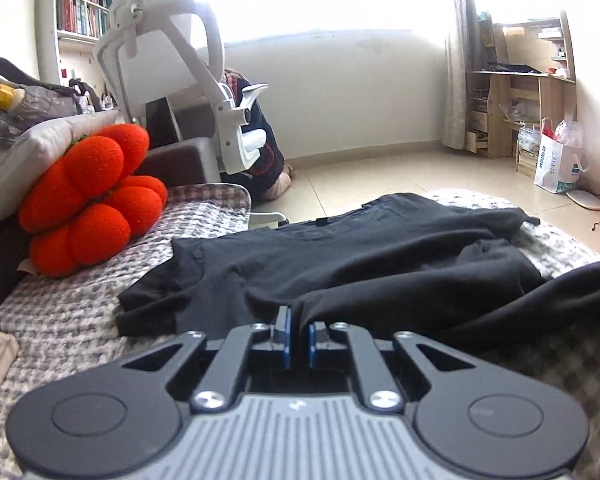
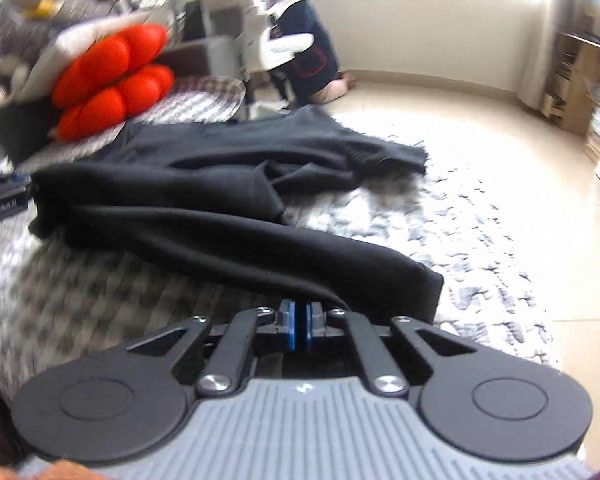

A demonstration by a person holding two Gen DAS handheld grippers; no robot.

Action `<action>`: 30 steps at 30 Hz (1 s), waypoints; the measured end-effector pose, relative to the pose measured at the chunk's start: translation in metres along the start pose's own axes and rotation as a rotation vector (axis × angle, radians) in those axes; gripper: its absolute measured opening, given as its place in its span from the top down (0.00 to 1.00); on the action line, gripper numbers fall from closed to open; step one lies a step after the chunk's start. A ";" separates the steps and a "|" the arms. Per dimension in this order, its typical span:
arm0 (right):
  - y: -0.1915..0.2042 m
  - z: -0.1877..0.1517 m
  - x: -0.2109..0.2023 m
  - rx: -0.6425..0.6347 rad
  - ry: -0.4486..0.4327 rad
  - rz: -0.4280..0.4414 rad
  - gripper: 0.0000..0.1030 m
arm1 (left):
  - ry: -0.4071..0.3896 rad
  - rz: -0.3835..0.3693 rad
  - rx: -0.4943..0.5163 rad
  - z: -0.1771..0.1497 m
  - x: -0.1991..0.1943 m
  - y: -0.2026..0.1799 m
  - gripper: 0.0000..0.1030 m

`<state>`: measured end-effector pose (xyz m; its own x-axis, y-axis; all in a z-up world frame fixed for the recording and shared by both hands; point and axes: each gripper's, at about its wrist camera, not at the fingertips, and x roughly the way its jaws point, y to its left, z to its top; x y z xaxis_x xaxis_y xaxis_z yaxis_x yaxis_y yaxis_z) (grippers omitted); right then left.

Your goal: Fold clothes

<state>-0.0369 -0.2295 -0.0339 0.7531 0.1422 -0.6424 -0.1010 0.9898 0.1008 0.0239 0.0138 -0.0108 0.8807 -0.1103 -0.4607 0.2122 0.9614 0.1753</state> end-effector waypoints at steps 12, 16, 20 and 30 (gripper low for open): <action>-0.022 0.029 0.028 0.134 -0.043 -0.092 0.97 | -0.003 0.019 -0.024 0.029 0.085 -0.017 0.92; -0.031 0.036 0.043 0.148 -0.021 -0.097 0.97 | 0.051 0.009 -0.072 0.018 0.112 -0.013 0.86; -0.036 0.037 0.053 0.139 -0.003 -0.103 0.96 | 0.081 0.011 -0.081 0.010 0.132 -0.010 0.75; -0.040 0.040 0.055 0.150 0.004 -0.099 0.96 | 0.175 -0.052 -0.142 0.018 0.126 0.008 0.61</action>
<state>0.0346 -0.2615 -0.0433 0.7516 0.0445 -0.6581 0.0716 0.9863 0.1485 0.1439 0.0030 -0.0516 0.7804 -0.1269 -0.6122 0.1825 0.9828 0.0290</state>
